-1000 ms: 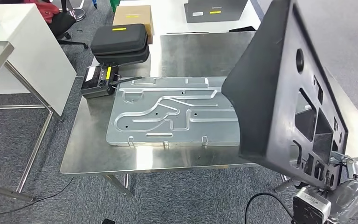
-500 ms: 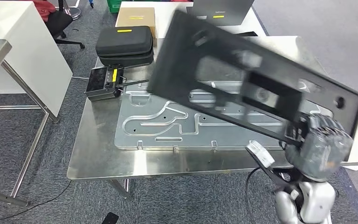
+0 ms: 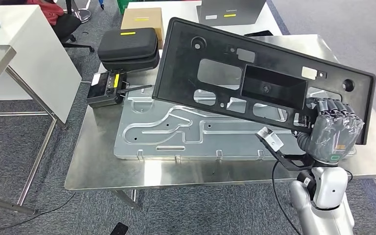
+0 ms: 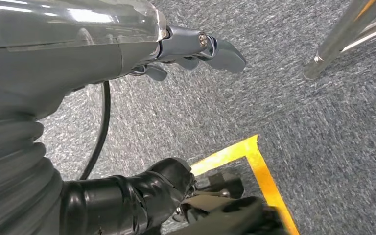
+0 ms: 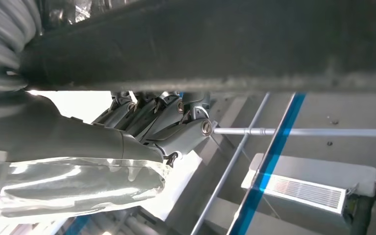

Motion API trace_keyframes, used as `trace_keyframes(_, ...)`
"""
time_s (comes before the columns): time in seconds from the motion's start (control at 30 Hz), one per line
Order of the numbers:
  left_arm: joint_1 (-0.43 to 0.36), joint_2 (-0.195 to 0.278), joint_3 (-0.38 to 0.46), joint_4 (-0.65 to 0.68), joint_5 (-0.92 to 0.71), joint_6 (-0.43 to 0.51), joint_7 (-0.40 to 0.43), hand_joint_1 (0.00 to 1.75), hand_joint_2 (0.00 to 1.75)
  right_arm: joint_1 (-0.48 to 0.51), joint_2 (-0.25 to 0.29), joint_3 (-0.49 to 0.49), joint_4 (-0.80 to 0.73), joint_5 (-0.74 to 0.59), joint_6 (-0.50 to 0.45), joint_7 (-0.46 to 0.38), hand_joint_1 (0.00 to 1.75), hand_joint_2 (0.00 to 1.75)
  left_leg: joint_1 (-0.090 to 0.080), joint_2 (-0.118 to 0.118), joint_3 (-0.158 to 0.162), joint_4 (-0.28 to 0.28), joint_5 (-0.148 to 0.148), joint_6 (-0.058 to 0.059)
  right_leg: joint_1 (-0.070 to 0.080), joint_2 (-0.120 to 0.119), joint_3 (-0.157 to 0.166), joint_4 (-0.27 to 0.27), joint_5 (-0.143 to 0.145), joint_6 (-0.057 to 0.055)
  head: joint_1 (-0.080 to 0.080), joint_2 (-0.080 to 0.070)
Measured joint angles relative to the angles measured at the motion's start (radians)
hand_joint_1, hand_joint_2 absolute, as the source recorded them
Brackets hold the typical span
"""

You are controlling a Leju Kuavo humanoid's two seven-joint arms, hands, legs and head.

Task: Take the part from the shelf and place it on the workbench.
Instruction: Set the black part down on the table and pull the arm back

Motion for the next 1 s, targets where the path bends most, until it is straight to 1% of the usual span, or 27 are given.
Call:
trace_keyframes(0.03,0.000,0.000,0.000,0.000,0.000,0.000,0.000,0.00,1.75,0.000,-0.001,0.001,0.003,0.000,0.000,0.000,1.71,1.75,0.001,0.000,0.006,-0.022,0.027,0.001,0.000,0.001,0.003,0.002,-0.003,0.001,0.000,0.000)
trace_keyframes(0.1,0.000,0.000,0.000,0.000,0.000,0.000,0.001,0.00,1.75,0.000,-0.002,0.001,0.007,0.000,0.000,0.000,1.71,1.75,0.001,0.000,0.059,-0.147,0.101,0.006,-0.001,0.002,0.011,0.004,-0.011,0.006,0.000,0.000)
trace_keyframes(0.13,-0.001,0.000,0.000,0.000,0.000,0.000,0.001,0.00,1.75,-0.001,-0.003,0.001,0.008,0.000,0.000,0.000,1.71,1.75,-0.001,0.000,0.086,-0.207,0.124,0.010,0.001,0.003,0.012,0.006,-0.015,0.010,0.000,0.000)
trace_keyframes(0.17,-0.001,0.000,-0.001,0.000,0.000,0.000,0.001,0.00,1.75,-0.002,-0.003,0.002,0.009,0.000,0.000,0.000,1.71,1.75,-0.003,-0.001,0.103,-0.245,0.133,0.014,0.003,0.003,0.012,0.007,-0.017,0.015,0.000,0.000)
trace_keyframes(0.2,-0.002,0.001,-0.001,0.000,0.000,0.000,0.001,0.00,1.75,-0.003,-0.004,0.002,0.010,0.000,0.000,0.000,1.71,1.75,-0.005,-0.001,0.109,-0.260,0.130,0.017,0.004,0.004,0.010,0.007,-0.017,0.020,0.000,0.000)
trace_keyframes(0.23,-0.001,0.001,-0.001,0.000,0.000,0.000,0.002,0.00,1.75,-0.004,-0.004,0.002,0.011,0.000,0.000,0.000,1.71,1.75,-0.007,-0.001,0.111,-0.265,0.128,0.020,0.005,0.004,0.009,0.006,-0.017,0.025,0.000,0.000)
trace_keyframes(0.3,-0.001,0.000,-0.002,0.000,-0.001,0.000,0.002,0.00,1.75,-0.006,-0.007,0.003,0.013,0.006,0.000,0.006,1.71,1.75,-0.003,-0.002,0.115,-0.274,0.130,0.030,0.002,0.003,0.009,0.009,-0.023,0.036,0.000,0.000)
trace_keyframes(0.33,-0.002,0.000,-0.002,0.000,-0.001,0.000,0.002,0.00,1.75,-0.009,-0.010,0.004,0.014,0.010,0.000,0.012,1.71,1.75,-0.001,-0.002,0.119,-0.279,0.132,0.036,0.001,0.003,0.001,0.029,-0.037,0.040,0.000,0.000)
trace_keyframes(0.37,-0.003,0.000,-0.002,0.000,-0.002,0.000,0.003,0.00,1.75,-0.015,-0.014,0.006,0.017,0.015,0.001,0.020,1.71,1.75,0.001,-0.002,0.122,-0.284,0.133,0.041,0.000,0.003,-0.017,0.068,-0.059,0.043,0.001,0.000)
trace_keyframes(0.4,-0.005,0.000,-0.002,0.000,-0.003,0.000,0.004,0.00,1.75,-0.023,-0.019,0.008,0.022,0.019,0.004,0.028,1.71,1.75,0.000,-0.001,0.124,-0.285,0.132,0.045,-0.001,0.003,-0.047,0.128,-0.087,0.046,0.001,0.000)
trace_keyframes(0.43,-0.006,0.000,-0.003,0.000,-0.003,0.000,0.005,0.00,1.75,-0.032,-0.024,0.010,0.028,0.022,0.009,0.035,1.71,1.75,-0.001,-0.001,0.124,-0.284,0.131,0.047,-0.001,0.003,-0.083,0.196,-0.114,0.048,0.000,0.000)
trace_keyframes(0.47,-0.006,0.000,-0.003,0.000,-0.004,0.000,0.006,0.00,1.75,-0.040,-0.028,0.012,0.036,0.026,0.016,0.042,1.71,1.75,-0.002,-0.001,0.124,-0.282,0.130,0.049,-0.001,0.003,-0.115,0.251,-0.129,0.050,0.000,0.000)
trace_keyframes(0.5,-0.006,0.000,-0.003,0.000,-0.005,-0.001,0.008,0.00,1.75,-0.047,-0.032,0.014,0.046,0.029,0.023,0.048,1.71,1.75,-0.003,-0.001,0.124,-0.280,0.128,0.049,-0.001,0.003,-0.134,0.278,-0.126,0.051,0.000,0.000)
trace_keyframes(0.53,-0.006,0.000,-0.004,0.000,-0.005,-0.001,0.009,0.00,1.75,-0.053,-0.037,0.016,0.056,0.033,0.030,0.052,1.71,1.75,-0.003,-0.001,0.125,-0.278,0.125,0.049,-0.001,0.003,-0.132,0.264,-0.102,0.051,0.001,0.000)
trace_keyframes(0.57,-0.006,0.000,-0.005,0.000,-0.006,-0.002,0.010,0.00,1.75,-0.059,-0.041,0.017,0.067,0.035,0.036,0.055,1.71,1.75,-0.003,-0.002,0.126,-0.275,0.123,0.048,-0.001,0.003,-0.112,0.211,-0.064,0.049,0.001,0.000)
trace_keyframes(0.6,-0.007,0.000,-0.007,0.000,-0.007,-0.002,0.011,0.00,1.75,-0.065,-0.046,0.018,0.079,0.038,0.040,0.058,1.71,1.75,-0.003,-0.003,0.127,-0.272,0.120,0.046,-0.001,0.003,-0.082,0.143,-0.029,0.045,0.001,0.000)
trace_keyframes(0.63,-0.007,-0.001,-0.009,0.000,-0.007,-0.003,0.012,0.00,1.75,-0.072,-0.050,0.019,0.092,0.041,0.046,0.061,1.71,1.75,-0.005,-0.005,0.127,-0.269,0.117,0.044,0.002,0.003,-0.055,0.079,-0.003,0.040,0.001,0.000)
trace_keyframes(0.67,-0.008,-0.001,-0.012,0.000,-0.007,-0.004,0.013,0.00,1.75,-0.077,-0.053,0.020,0.107,0.046,0.050,0.065,1.71,1.75,-0.007,-0.005,0.126,-0.268,0.117,0.040,0.005,0.003,-0.036,0.037,0.009,0.036,0.000,0.000)
trace_keyframes(0.7,-0.008,-0.001,-0.014,0.000,-0.008,-0.005,0.013,0.00,1.75,-0.082,-0.055,0.022,0.124,0.052,0.054,0.070,1.71,1.75,-0.008,-0.006,0.125,-0.268,0.116,0.037,0.008,0.004,-0.028,0.019,0.009,0.033,0.000,0.000)
trace_keyframes(0.73,-0.008,-0.001,-0.017,0.000,-0.008,-0.006,0.014,0.00,1.75,-0.084,-0.056,0.024,0.141,0.058,0.056,0.075,1.71,1.75,-0.009,-0.006,0.125,-0.269,0.117,0.032,0.011,0.005,-0.027,0.016,0.009,0.031,0.000,0.000)
trace_keyframes(0.8,-0.009,-0.001,-0.022,0.000,-0.008,-0.008,0.014,0.00,1.75,-0.086,-0.057,0.029,0.174,0.070,0.058,0.084,1.71,1.75,-0.009,-0.005,0.124,-0.266,0.112,0.023,0.006,0.006,-0.024,0.010,0.012,0.023,0.000,0.000)
trace_keyframes(0.83,-0.010,-0.001,-0.023,0.000,-0.008,-0.008,0.015,0.00,1.75,-0.087,-0.058,0.032,0.189,0.077,0.061,0.088,1.71,1.75,-0.008,-0.004,0.118,-0.250,0.101,0.017,0.003,0.005,-0.022,0.006,0.014,0.017,0.000,0.000)
trace_keyframes(0.87,-0.010,-0.001,-0.025,0.000,-0.009,-0.009,0.015,0.00,1.75,-0.091,-0.058,0.036,0.209,0.085,0.066,0.093,1.71,1.75,-0.008,-0.003,0.102,-0.215,0.079,0.012,-0.001,0.004,-0.019,0.002,0.016,0.012,0.000,0.000)
trace_keyframes(0.9,-0.010,-0.001,-0.026,0.000,-0.010,-0.009,0.016,0.00,1.75,-0.096,-0.058,0.042,0.235,0.093,0.070,0.099,1.71,1.75,-0.006,-0.002,0.077,-0.161,0.050,0.008,-0.001,0.003,-0.018,0.001,0.016,0.008,0.000,0.000)
trace_keyframes(0.93,-0.011,-0.001,-0.027,0.000,-0.010,-0.010,0.017,0.00,1.75,-0.101,-0.058,0.047,0.266,0.099,0.072,0.106,1.71,1.75,-0.005,-0.002,0.045,-0.094,0.021,0.004,-0.001,0.003,-0.018,0.001,0.016,0.005,-0.001,0.000)
trace_keyframes(0.97,-0.010,-0.001,-0.028,0.000,-0.011,-0.011,0.019,0.00,1.75,-0.105,-0.058,0.051,0.300,0.102,0.072,0.113,1.71,1.75,-0.004,-0.001,0.013,-0.033,0.000,0.002,-0.001,0.002,-0.018,0.002,0.015,0.004,0.000,0.000)
trace_keyframes(1.0,-0.010,-0.001,-0.030,0.000,-0.011,-0.012,0.020,0.00,1.75,-0.107,-0.058,0.055,0.332,0.103,0.070,0.119,1.71,1.75,-0.003,-0.001,-0.007,0.002,-0.004,0.001,-0.001,0.001,-0.018,0.002,0.015,0.004,0.000,0.000)
